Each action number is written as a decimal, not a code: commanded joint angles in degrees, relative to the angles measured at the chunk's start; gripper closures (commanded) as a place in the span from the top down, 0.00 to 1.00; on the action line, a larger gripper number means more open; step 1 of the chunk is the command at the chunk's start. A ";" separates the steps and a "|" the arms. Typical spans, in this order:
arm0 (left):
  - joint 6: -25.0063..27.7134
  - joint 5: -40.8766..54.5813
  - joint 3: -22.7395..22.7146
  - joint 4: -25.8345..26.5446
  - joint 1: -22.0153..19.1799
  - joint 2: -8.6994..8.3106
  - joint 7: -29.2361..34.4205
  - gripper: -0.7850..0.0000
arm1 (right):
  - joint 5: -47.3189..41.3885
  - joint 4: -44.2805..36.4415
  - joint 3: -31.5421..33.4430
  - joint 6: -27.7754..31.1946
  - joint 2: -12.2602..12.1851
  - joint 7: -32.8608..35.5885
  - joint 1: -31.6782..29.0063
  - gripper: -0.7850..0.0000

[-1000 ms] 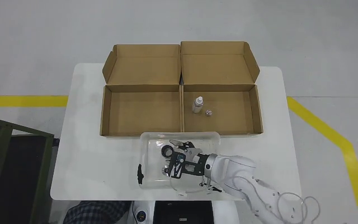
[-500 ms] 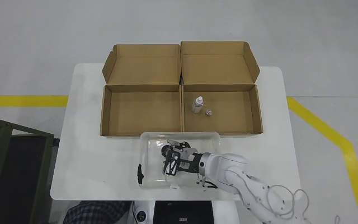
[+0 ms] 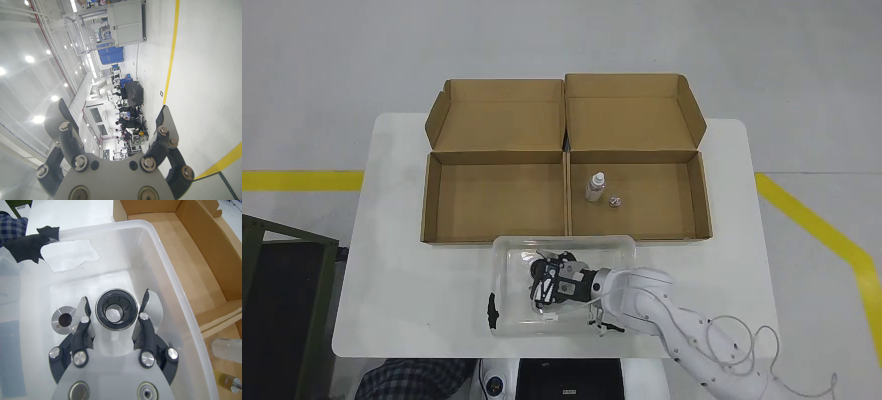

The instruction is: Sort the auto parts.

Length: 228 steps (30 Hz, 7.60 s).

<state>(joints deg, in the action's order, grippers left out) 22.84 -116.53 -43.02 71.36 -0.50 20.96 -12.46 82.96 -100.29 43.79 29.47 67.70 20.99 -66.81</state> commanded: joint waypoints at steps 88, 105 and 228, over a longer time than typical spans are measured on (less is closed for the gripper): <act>0.00 0.00 0.00 0.00 0.00 0.00 0.00 1.00 | -22.30 -14.08 17.58 2.78 -2.40 -5.19 -9.53 0.00; 0.00 0.00 0.00 0.00 0.00 0.00 0.00 1.00 | -21.80 0.06 5.72 -7.75 2.46 0.48 12.07 0.00; 0.00 0.00 0.00 0.00 0.00 0.00 0.00 1.00 | 1.75 -9.94 5.35 12.60 2.85 15.71 -6.88 0.69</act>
<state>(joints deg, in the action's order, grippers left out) 22.84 -116.53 -43.02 71.36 -0.50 20.96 -12.46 84.93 -110.38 49.34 42.08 70.52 36.35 -73.82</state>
